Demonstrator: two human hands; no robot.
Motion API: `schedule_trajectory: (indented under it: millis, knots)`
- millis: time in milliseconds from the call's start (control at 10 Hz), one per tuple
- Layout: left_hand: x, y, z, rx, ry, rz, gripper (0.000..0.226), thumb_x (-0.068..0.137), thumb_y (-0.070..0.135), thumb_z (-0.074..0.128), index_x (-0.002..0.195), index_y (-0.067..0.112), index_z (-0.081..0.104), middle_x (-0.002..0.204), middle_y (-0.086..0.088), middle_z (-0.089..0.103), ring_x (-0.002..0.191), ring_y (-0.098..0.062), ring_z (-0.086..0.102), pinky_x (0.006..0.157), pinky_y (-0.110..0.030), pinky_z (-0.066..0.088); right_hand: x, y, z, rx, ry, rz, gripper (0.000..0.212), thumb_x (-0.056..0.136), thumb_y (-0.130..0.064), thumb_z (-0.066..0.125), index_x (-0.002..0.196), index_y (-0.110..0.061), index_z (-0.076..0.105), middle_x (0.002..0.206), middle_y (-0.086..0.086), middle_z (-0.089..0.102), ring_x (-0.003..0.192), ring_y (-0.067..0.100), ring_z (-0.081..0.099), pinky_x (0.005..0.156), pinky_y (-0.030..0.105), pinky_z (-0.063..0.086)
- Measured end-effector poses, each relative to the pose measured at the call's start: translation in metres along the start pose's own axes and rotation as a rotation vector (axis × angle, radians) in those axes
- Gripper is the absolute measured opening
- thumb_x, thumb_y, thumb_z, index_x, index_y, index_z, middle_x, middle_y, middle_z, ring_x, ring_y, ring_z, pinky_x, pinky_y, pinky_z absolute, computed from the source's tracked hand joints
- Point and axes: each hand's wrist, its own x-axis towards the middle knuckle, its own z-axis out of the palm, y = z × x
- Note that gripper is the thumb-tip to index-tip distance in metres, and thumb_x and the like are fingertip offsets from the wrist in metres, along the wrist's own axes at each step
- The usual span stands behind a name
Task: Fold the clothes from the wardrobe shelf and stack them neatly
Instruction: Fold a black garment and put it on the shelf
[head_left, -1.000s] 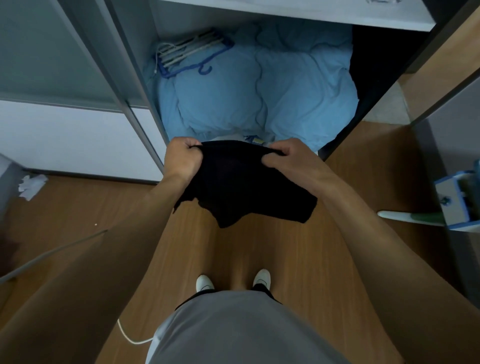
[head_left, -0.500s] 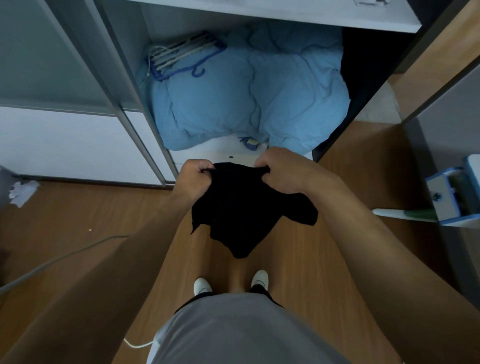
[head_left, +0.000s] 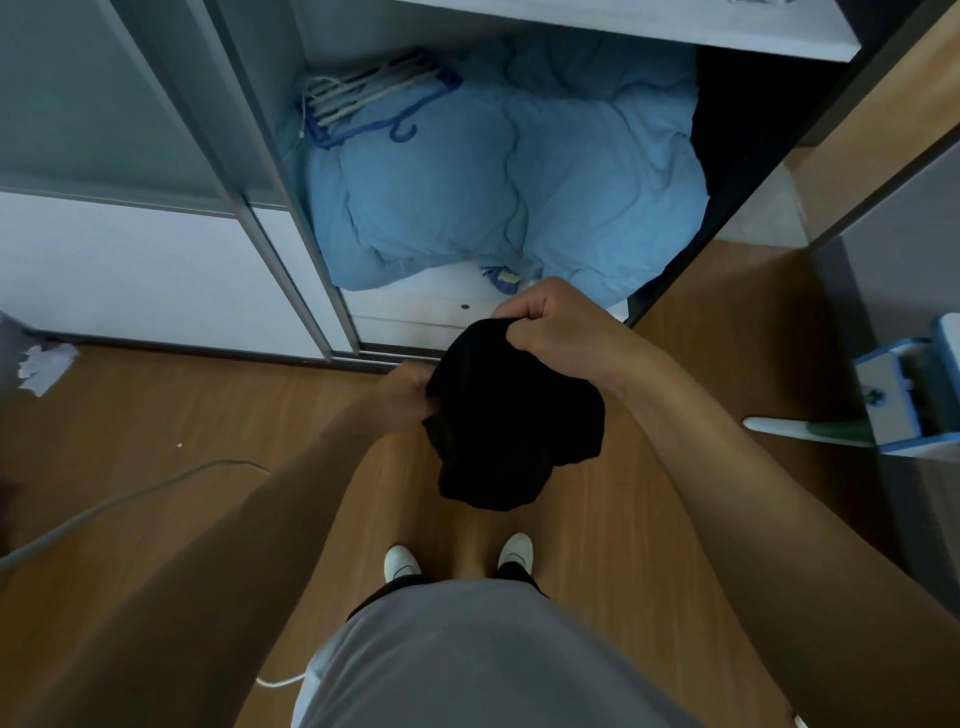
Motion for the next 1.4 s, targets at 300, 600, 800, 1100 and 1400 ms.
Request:
schedule_trajectory:
  millis: [300, 600, 800, 1100, 1400]
  knots:
    - [0.001, -0.045, -0.007, 0.113, 0.397, -0.156, 0.027, 0.083, -0.020, 0.055, 0.094, -0.005, 0.074, 0.090, -0.017, 0.070, 0.082, -0.030, 0.062, 0.071, -0.022, 0.046, -0.006, 0.022, -0.011, -0.108, -0.097, 0.171, 0.031, 0.086, -0.004, 0.050, 0.083, -0.014, 0.080, 0.058, -0.016, 0.063, 0.052, -0.003, 0.053, 0.050, 0.014, 0.039]
    - [0.013, -0.039, -0.034, 0.270, 0.470, -0.276, 0.035, 0.076, -0.009, 0.054, 0.092, 0.010, 0.079, 0.104, -0.010, 0.074, 0.098, -0.028, 0.067, 0.092, -0.028, 0.050, -0.001, 0.030, -0.001, -0.458, -0.333, 0.181, 0.026, 0.081, -0.044, 0.075, 0.069, -0.022, 0.068, 0.058, -0.012, 0.060, 0.057, 0.004, 0.058, 0.054, 0.023, 0.041]
    - [0.013, -0.027, -0.043, 0.412, 0.513, -0.268, 0.035, 0.079, 0.000, 0.053, 0.102, 0.011, 0.077, 0.113, -0.009, 0.073, 0.109, -0.030, 0.063, 0.105, -0.036, 0.042, 0.004, 0.027, -0.011, -0.376, -0.292, 0.101, 0.039, 0.093, -0.031, 0.067, 0.063, -0.011, 0.054, 0.054, -0.009, 0.044, 0.042, -0.001, 0.043, 0.043, 0.014, 0.029]
    - [0.025, -0.004, -0.035, 0.484, 0.394, -0.196, 0.046, 0.068, 0.022, 0.037, 0.088, 0.004, 0.075, 0.095, -0.018, 0.073, 0.096, -0.038, 0.063, 0.094, -0.046, 0.048, 0.004, 0.015, -0.013, -0.281, -0.376, 0.036, 0.026, 0.096, -0.036, 0.062, 0.091, -0.011, 0.070, 0.079, -0.003, 0.065, 0.070, 0.004, 0.059, 0.064, 0.020, 0.043]
    - [0.048, 0.005, 0.013, 0.390, 0.252, -0.157, 0.014, 0.092, 0.016, 0.058, 0.081, 0.010, 0.054, 0.093, -0.015, 0.059, 0.082, -0.027, 0.057, 0.072, -0.025, 0.050, 0.009, 0.018, -0.009, -0.222, -0.273, 0.049, 0.041, 0.092, -0.041, 0.067, 0.064, -0.012, 0.056, 0.054, -0.015, 0.050, 0.048, -0.002, 0.047, 0.047, 0.014, 0.032]
